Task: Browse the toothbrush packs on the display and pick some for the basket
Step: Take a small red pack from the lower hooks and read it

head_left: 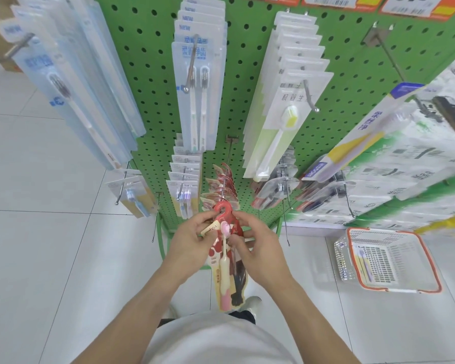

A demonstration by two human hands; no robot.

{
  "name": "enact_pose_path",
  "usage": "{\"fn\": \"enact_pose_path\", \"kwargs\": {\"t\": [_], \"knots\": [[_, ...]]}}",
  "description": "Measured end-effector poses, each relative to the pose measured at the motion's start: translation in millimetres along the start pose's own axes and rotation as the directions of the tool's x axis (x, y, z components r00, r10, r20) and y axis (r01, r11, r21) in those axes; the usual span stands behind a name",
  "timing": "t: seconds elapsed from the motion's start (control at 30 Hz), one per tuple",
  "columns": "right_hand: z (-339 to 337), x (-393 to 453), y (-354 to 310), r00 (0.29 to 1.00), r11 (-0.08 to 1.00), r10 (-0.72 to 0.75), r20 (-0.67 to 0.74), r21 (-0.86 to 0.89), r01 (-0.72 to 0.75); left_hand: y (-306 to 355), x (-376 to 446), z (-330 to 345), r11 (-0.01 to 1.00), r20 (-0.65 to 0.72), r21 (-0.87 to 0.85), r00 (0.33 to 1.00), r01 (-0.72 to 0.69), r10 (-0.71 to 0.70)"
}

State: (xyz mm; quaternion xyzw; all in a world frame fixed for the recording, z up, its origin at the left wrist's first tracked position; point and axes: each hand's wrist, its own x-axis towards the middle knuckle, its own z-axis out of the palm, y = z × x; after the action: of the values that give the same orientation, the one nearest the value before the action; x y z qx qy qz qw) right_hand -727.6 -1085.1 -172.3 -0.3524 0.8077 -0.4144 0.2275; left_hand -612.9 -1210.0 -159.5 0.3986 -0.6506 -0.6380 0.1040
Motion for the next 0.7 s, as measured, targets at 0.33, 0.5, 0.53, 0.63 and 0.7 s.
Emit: {"fn": "enact_pose_path", "kwargs": {"t": [0.33, 0.5, 0.53, 0.63, 0.7], "knots": [[4.2, 8.5, 3.6, 1.000, 1.000, -0.009, -0.022, 0.014, 0.009, -1.8, 7.3, 4.6, 1.000, -0.054, -0.010, 0.999, -0.002, 0.001], [5.4, 14.3, 3.8, 0.997, 0.996, -0.065, -0.042, -0.065, 0.062, -2.5, 9.5, 4.5, 0.998, -0.071, -0.054, 0.998, -0.007, 0.003], [5.1, 16.0, 3.9, 0.996, 0.993, -0.081, -0.040, -0.089, 0.077, -2.7, 9.7, 4.3, 0.997, -0.076, -0.072, 0.997, -0.008, 0.002], [4.6, 21.7, 1.9, 0.996, 0.989, -0.086, -0.027, -0.123, 0.082, -2.9, 11.1, 3.7, 0.996, -0.106, -0.086, 0.994, -0.004, -0.005], [4.8, 25.7, 0.0, 0.999, 0.993, -0.054, -0.009, -0.107, 0.052, -2.4, 12.0, 4.1, 0.997, -0.125, -0.077, 0.992, -0.003, -0.007]]}}
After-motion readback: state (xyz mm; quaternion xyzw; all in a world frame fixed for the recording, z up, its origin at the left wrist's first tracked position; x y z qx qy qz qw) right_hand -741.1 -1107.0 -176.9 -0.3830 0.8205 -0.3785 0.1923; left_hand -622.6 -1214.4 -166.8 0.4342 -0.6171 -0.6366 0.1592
